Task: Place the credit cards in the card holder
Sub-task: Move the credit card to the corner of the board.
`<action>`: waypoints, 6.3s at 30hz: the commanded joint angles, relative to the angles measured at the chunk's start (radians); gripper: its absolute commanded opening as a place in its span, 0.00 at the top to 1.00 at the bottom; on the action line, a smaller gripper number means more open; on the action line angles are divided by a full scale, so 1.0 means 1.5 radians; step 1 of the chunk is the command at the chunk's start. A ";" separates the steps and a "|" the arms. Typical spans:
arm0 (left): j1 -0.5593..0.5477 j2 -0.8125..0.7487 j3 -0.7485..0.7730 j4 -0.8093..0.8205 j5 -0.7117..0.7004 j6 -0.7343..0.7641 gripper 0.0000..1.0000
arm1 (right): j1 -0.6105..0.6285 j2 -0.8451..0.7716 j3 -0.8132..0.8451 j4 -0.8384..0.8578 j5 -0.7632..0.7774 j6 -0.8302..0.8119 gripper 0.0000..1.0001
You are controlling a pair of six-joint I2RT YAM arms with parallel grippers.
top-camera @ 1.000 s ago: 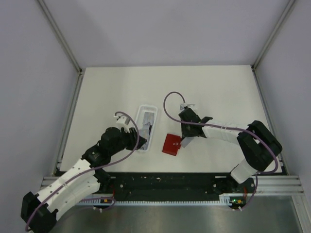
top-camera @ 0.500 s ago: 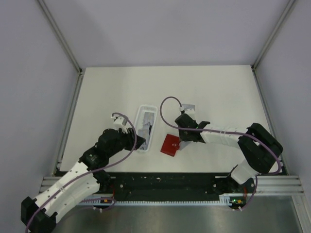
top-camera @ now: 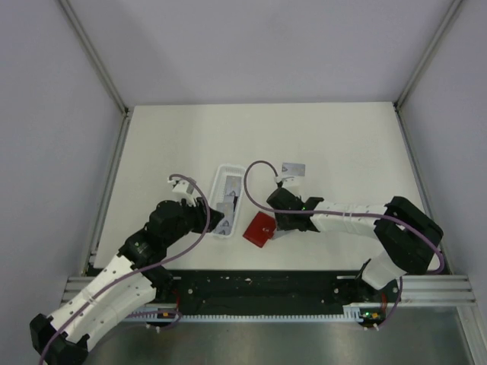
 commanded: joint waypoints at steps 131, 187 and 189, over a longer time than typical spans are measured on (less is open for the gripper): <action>-0.263 0.049 -0.137 0.098 -0.098 -0.223 0.79 | 0.222 -0.054 -0.125 0.144 -0.129 0.071 0.80; -0.509 0.351 -0.096 0.125 -0.222 -0.446 1.00 | 0.268 -0.080 -0.170 0.177 -0.165 0.151 0.84; -0.513 0.342 -0.096 0.110 -0.230 -0.453 1.00 | 0.273 -0.093 -0.176 0.169 -0.157 0.157 0.84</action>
